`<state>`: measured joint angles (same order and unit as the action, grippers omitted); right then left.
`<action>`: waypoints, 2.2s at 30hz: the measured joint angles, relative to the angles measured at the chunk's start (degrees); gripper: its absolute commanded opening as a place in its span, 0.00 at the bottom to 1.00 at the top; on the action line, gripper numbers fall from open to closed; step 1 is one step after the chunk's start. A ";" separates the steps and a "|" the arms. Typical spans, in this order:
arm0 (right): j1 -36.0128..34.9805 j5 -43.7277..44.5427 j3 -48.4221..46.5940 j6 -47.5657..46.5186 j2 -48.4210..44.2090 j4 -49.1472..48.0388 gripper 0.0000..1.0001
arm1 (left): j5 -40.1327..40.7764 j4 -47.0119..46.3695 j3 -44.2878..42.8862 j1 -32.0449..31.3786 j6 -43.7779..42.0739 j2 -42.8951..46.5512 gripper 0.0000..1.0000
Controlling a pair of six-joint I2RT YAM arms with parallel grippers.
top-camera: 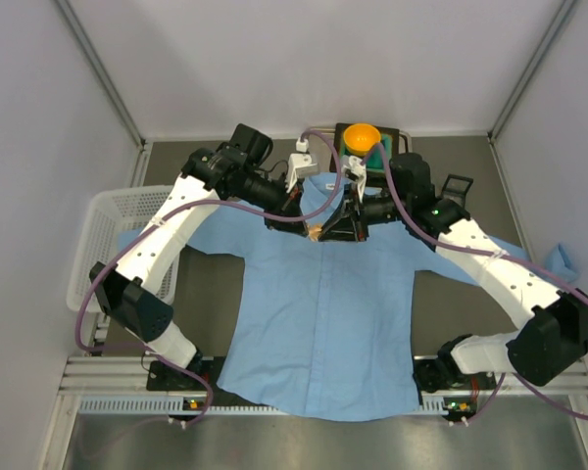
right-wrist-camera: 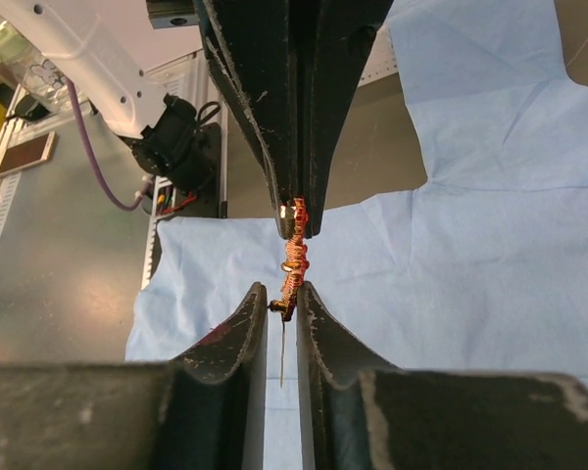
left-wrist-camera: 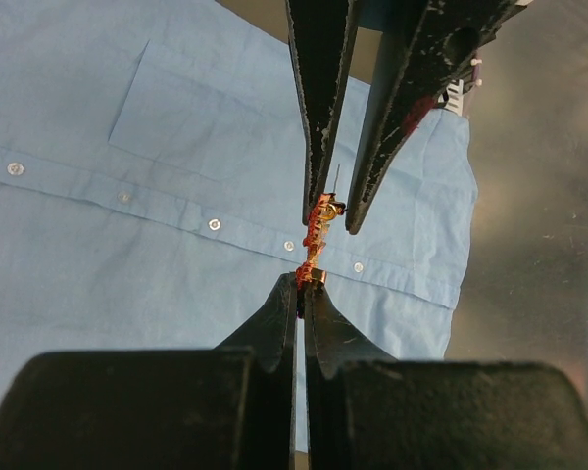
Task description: Pin the brooch onto the clothing
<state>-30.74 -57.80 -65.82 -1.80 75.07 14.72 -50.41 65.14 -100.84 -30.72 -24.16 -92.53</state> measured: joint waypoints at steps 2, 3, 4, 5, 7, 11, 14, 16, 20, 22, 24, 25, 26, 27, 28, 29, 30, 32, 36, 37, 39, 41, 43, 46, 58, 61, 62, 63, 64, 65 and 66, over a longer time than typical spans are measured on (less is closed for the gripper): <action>0.00 0.11 0.00 0.04 0.04 0.13 0.00 | 0.09 0.07 0.00 -0.07 0.00 0.00 0.00; 0.00 0.26 0.00 0.11 0.07 0.22 0.00 | 0.13 0.11 0.00 -0.09 0.00 0.00 0.00; 0.00 0.35 0.00 0.22 0.07 0.28 0.00 | 0.15 0.15 0.00 -0.11 0.00 0.00 0.00; 0.00 0.48 0.00 0.35 0.07 0.33 0.00 | 0.15 0.24 0.00 -0.11 0.00 0.00 0.00; -0.02 0.57 0.00 0.61 0.11 0.35 0.00 | 0.20 0.35 0.00 -0.13 0.00 0.00 0.00; -0.24 0.74 0.00 1.25 0.31 0.42 0.00 | 0.52 0.61 0.00 -0.26 0.00 0.00 0.00; -0.42 0.98 -0.35 1.95 0.70 1.03 0.00 | 0.87 0.92 0.00 -0.37 0.02 0.00 0.00; -0.68 1.29 -0.66 2.56 0.94 1.42 0.00 | 1.07 1.11 0.00 -0.39 0.04 0.00 0.00; -1.14 2.21 -0.68 3.93 1.20 1.40 0.00 | 1.79 1.49 0.00 -0.44 0.24 0.00 0.00; -1.16 2.47 -0.68 4.57 1.31 1.36 0.00 | 1.95 1.49 0.00 -0.46 0.31 0.00 0.00; -1.16 2.73 -0.68 5.64 1.42 1.20 0.00 | 2.10 1.44 0.02 -0.46 0.52 0.00 0.00; -1.16 2.86 -0.68 6.27 1.49 1.16 0.00 | 2.21 1.40 0.07 -0.46 0.74 0.02 0.00; -1.16 3.15 -0.68 6.93 1.51 1.14 0.00 | 2.32 1.25 0.20 -0.46 1.01 0.09 0.00; -1.18 3.43 -0.68 7.58 1.51 1.14 0.00 | 2.29 0.87 0.42 -0.46 1.36 0.17 0.00; -1.22 3.82 -0.68 8.28 1.51 1.14 0.00 | 2.32 0.33 0.85 -0.46 1.86 0.39 0.00; -1.25 4.15 -0.66 9.05 1.51 1.14 0.00 | 2.32 -0.15 1.29 -0.44 2.25 0.66 0.00; -1.25 4.50 -0.66 9.79 1.51 1.11 0.00 | 2.51 -0.92 1.99 -0.44 2.95 1.14 0.00; -1.27 5.20 -0.59 11.56 1.51 0.92 0.00 | 2.73 -2.12 2.93 -0.44 4.11 1.75 0.00; -1.27 6.67 -0.55 14.10 1.51 0.61 0.00 | 3.17 -3.98 4.02 -0.33 6.25 2.40 0.00; -1.27 7.06 -0.52 14.47 1.51 0.50 0.00 | 3.34 -4.37 4.15 -0.31 6.62 2.40 0.00; -1.27 7.61 -0.33 14.78 1.51 0.11 0.00 | 3.54 -4.90 4.35 -0.24 7.19 2.40 0.00; -1.27 7.82 -0.17 14.97 1.51 -0.13 0.00 | 3.58 -5.18 4.59 -0.15 7.69 2.40 0.00; -1.27 7.89 -0.17 14.95 1.51 -0.15 0.00 | 3.58 -5.38 4.63 -0.13 8.04 2.43 0.00; -1.27 7.56 -0.17 14.84 1.51 -0.20 0.28 | 3.54 -5.99 5.25 -0.07 8.66 2.73 0.00; 1.25 5.51 -1.92 11.63 1.51 -3.93 0.75 | -5.05 -12.50 10.14 4.61 10.64 3.65 0.00; 3.76 5.62 -3.56 10.99 1.51 -3.91 0.73 | -4.70 -13.00 10.84 6.45 10.75 3.28 0.00; 4.13 5.88 -4.00 10.64 1.51 -3.67 0.72 | -4.39 -13.31 11.19 6.71 10.84 3.06 0.00; 4.74 5.97 -4.24 10.32 1.51 -3.41 0.71 | -4.11 -13.68 11.56 6.75 11.04 2.89 0.00; 5.09 6.12 -4.57 9.79 1.51 -2.73 0.70 | -3.93 -14.21 12.20 6.88 11.37 2.75 0.00; 5.22 6.21 -4.79 9.29 1.53 -2.12 0.69 | -3.93 -14.62 12.83 7.04 11.91 2.64 0.00; 5.33 6.16 -4.81 8.79 1.55 -1.60 0.69 | -3.93 -15.26 13.44 7.17 12.44 2.56 0.00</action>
<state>-25.41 -51.64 -70.63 6.98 76.62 13.13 -54.35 49.89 -87.39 -23.55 -11.73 -89.97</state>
